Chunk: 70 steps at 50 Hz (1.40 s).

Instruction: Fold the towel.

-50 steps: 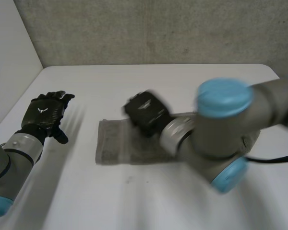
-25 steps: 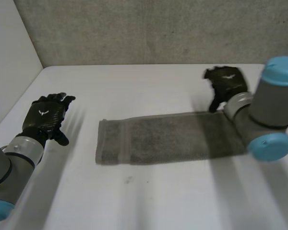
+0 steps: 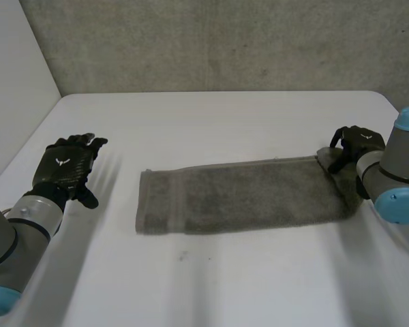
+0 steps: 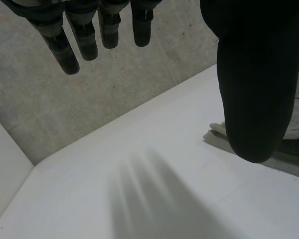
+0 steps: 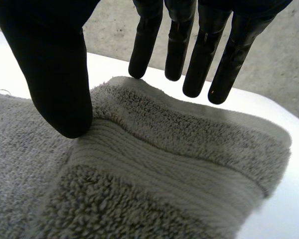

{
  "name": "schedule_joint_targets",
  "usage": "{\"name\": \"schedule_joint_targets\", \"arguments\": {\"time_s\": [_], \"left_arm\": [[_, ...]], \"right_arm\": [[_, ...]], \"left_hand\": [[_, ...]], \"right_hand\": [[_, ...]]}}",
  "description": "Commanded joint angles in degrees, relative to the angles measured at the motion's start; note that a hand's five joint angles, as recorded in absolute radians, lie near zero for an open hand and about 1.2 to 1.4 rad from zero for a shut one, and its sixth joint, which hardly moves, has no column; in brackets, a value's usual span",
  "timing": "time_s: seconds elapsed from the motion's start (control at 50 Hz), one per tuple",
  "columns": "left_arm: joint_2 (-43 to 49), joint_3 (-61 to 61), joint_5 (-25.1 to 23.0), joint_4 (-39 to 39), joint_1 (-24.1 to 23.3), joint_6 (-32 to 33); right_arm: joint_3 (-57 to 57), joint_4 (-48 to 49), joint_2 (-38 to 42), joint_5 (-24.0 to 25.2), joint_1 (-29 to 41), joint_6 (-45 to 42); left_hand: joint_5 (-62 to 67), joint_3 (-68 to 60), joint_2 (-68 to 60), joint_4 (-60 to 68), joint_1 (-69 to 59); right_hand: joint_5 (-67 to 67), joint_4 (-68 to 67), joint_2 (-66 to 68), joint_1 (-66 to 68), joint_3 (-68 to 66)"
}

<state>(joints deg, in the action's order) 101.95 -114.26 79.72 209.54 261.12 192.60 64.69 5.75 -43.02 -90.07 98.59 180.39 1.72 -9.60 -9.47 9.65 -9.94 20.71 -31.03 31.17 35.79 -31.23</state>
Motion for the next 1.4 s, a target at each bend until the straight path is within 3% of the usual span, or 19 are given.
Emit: {"name": "schedule_joint_targets", "arguments": {"time_s": [0.02,0.14,0.16,0.18,0.22,0.26,0.56,0.72,0.9,0.94,1.02,1.1,1.4], "left_arm": [[0.00,-0.09,0.00,0.00,0.00,0.06],[0.09,-0.09,0.00,0.00,0.00,0.15],[0.09,-0.09,0.00,0.00,0.00,0.15],[0.09,-0.09,0.00,0.00,0.00,0.15],[0.09,-0.09,0.00,0.00,0.00,0.15],[0.09,-0.09,0.00,0.00,0.00,0.15],[0.00,-0.17,0.00,0.26,0.18,0.23],[0.00,-0.09,0.00,0.26,0.18,0.23],[0.00,-0.17,0.00,0.26,0.18,0.23],[0.00,-0.17,0.00,0.26,0.18,0.23],[-0.09,-0.61,0.00,0.35,0.18,0.23],[0.00,-0.61,0.00,0.44,0.18,0.23],[0.26,-0.61,0.00,0.44,0.00,0.23]], "right_arm": [[-1.58,0.14,1.97,2.35,0.02,3.04],[-2.99,0.23,3.46,2.97,0.02,4.27],[-3.25,0.32,3.90,2.88,0.02,4.27],[-3.25,0.32,3.90,2.88,0.02,4.27],[-3.87,0.41,4.34,2.45,0.02,4.27],[-4.30,0.41,4.69,2.44,0.02,4.18],[-3.60,0.41,-2.07,3.06,1.34,4.18],[2.54,4.35,-10.06,5.52,11.52,5.84],[3.78,5.41,-11.56,4.73,15.14,5.94],[3.08,5.50,-11.13,3.68,14.44,5.67],[1.23,5.41,-9.89,1.04,12.94,4.18],[-2.36,4.45,-4.55,-1.94,8.38,-0.73],[-6.50,3.04,4.86,-3.97,3.01,-2.24]], "left_hand": [[-1.72,-0.40,-0.53,0.35,-0.06],[-1.72,-0.40,-0.53,0.35,-0.06],[-1.72,-0.40,-0.53,0.35,-0.06],[-1.72,-0.40,-0.53,0.35,-0.06],[-1.72,-0.40,-0.53,0.35,-0.06],[-1.72,-0.40,-0.53,0.35,-0.06],[-1.72,-0.40,-0.53,0.35,-0.06],[-1.72,-0.40,-0.53,0.35,-0.06],[-1.72,-0.40,-0.53,0.35,-0.06],[-1.72,-0.40,-0.53,0.35,-0.06],[-1.72,-0.40,-0.53,0.35,-0.06],[-1.72,-0.40,-0.53,0.35,-0.06],[-1.72,-0.40,-0.53,0.35,-0.06]], "right_hand": [[8.97,-8.66,8.51,3.90,-8.45],[15.87,-15.56,15.41,10.80,-15.35],[24.36,-24.05,23.90,19.29,-23.84],[24.45,-24.14,23.99,19.37,-23.93],[42.85,-42.54,42.39,37.78,-42.33],[49.22,-48.91,48.76,44.15,-48.70],[49.29,-48.97,48.83,44.21,-48.77],[49.29,-48.97,48.83,44.21,-48.77],[49.29,-48.97,48.83,44.21,-48.77],[20.38,-20.07,19.92,15.31,-19.86],[15.54,-15.22,15.07,10.46,-15.02],[-3.93,4.25,-4.39,-9.01,4.45],[-3.82,4.13,-4.28,-8.89,4.34]]}}
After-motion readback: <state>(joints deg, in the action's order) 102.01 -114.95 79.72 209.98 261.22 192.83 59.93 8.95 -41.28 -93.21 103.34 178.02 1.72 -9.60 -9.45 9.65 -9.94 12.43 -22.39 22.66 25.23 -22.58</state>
